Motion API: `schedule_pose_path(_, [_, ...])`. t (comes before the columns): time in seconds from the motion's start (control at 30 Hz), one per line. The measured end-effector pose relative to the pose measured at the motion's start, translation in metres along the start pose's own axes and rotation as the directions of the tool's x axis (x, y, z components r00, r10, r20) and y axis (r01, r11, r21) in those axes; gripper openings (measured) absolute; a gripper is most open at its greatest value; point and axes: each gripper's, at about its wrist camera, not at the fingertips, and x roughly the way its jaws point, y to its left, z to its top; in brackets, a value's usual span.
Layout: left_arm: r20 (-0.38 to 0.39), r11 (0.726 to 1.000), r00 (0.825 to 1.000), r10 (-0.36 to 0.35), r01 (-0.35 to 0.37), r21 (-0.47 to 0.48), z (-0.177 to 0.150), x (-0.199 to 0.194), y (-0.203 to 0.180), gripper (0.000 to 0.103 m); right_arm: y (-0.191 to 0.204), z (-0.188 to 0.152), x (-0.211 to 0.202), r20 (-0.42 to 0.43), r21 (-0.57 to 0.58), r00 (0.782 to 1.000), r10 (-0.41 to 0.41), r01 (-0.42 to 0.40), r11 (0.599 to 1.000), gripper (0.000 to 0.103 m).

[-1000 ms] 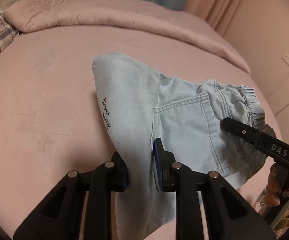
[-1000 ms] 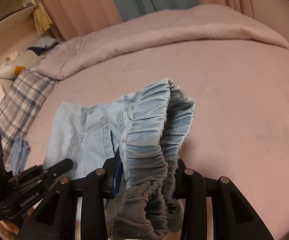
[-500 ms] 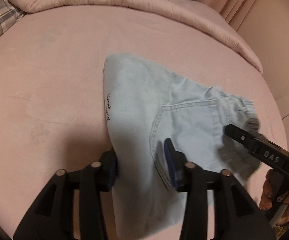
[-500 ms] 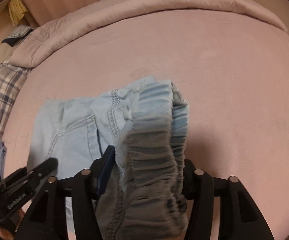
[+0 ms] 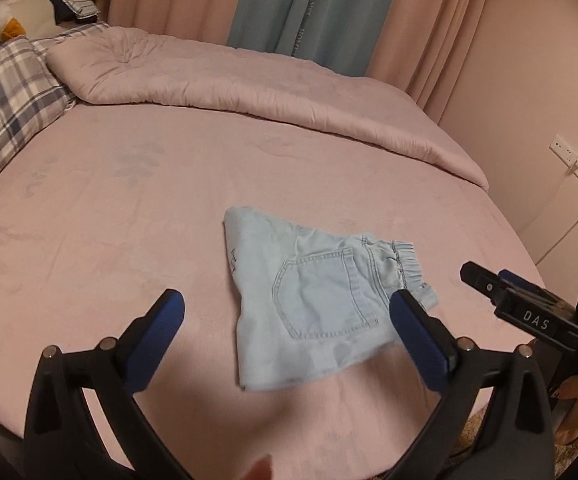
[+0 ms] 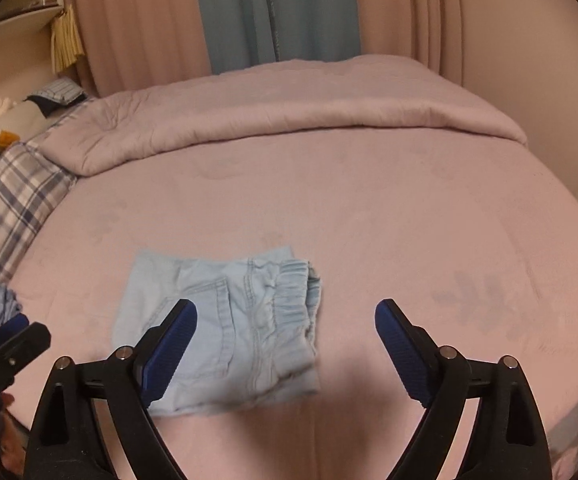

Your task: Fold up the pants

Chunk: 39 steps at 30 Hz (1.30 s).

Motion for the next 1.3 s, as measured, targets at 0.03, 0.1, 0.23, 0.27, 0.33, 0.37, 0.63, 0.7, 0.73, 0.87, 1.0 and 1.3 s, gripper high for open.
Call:
schedule_pose_path(0.03, [0.000,1.000,1.000,0.000,0.000,0.002,-0.002,-0.002,-0.002,0.102,0.000,-0.003,-0.001,0.000,0.001,1.000,-0.004,0.004,1.000,0.091])
schedule_pose_path(0.1, [-0.009,1.000,1.000,0.006,-0.006,0.006,-0.004,0.000,-0.003,0.102,0.001,-0.007,-0.003,-0.005,0.002,1.000,-0.010,0.010,1.000,0.091])
schedule_pose_path(0.23, [-0.025,1.000,0.999,0.026,-0.026,0.008,-0.011,-0.001,-0.006,0.102,0.003,-0.010,0.002,-0.020,-0.001,1.000,-0.008,0.008,1.000,0.091])
schedule_pose_path(0.27, [-0.028,1.000,0.999,0.025,-0.025,0.011,-0.013,-0.002,-0.007,0.102,0.003,-0.012,0.000,-0.019,0.002,1.000,-0.011,0.011,1.000,0.091])
schedule_pose_path(0.33, [-0.038,1.000,0.999,0.017,-0.017,0.010,-0.015,-0.003,-0.009,0.102,0.003,-0.013,-0.001,-0.016,0.006,1.000,-0.013,0.013,1.000,0.091])
schedule_pose_path(0.37, [-0.041,1.000,0.999,0.015,-0.015,0.007,-0.016,-0.003,-0.010,0.102,0.004,-0.014,-0.001,-0.014,0.007,1.000,-0.012,0.012,1.000,0.091])
schedule_pose_path(0.63, [-0.067,1.000,0.998,0.007,-0.006,0.017,-0.023,-0.003,-0.018,0.102,0.008,-0.023,-0.004,-0.016,0.019,1.000,-0.017,0.017,1.000,0.091])
schedule_pose_path(0.7, [-0.071,1.000,0.997,0.009,-0.008,0.022,-0.024,-0.003,-0.020,0.102,0.008,-0.023,-0.004,-0.014,0.020,1.000,-0.018,0.018,1.000,0.091])
schedule_pose_path(0.73, [-0.071,1.000,0.997,0.010,-0.008,0.024,-0.025,-0.004,-0.021,0.102,0.009,-0.023,-0.004,-0.013,0.020,1.000,-0.016,0.016,1.000,0.091])
schedule_pose_path(0.87, [-0.070,1.000,0.997,0.016,-0.014,0.027,-0.027,-0.004,-0.023,0.102,0.012,-0.026,-0.006,-0.009,0.025,1.000,-0.020,0.020,0.999,0.091])
schedule_pose_path(1.0, [-0.077,0.999,0.996,0.034,-0.032,0.028,-0.029,-0.003,-0.023,0.102,0.013,-0.029,-0.005,-0.015,0.028,0.999,-0.030,0.030,0.999,0.091])
schedule_pose_path(1.3, [-0.078,0.997,0.995,0.067,-0.064,0.042,-0.034,-0.004,-0.030,0.102,0.015,-0.033,-0.006,-0.023,0.036,0.999,-0.023,0.024,0.999,0.091])
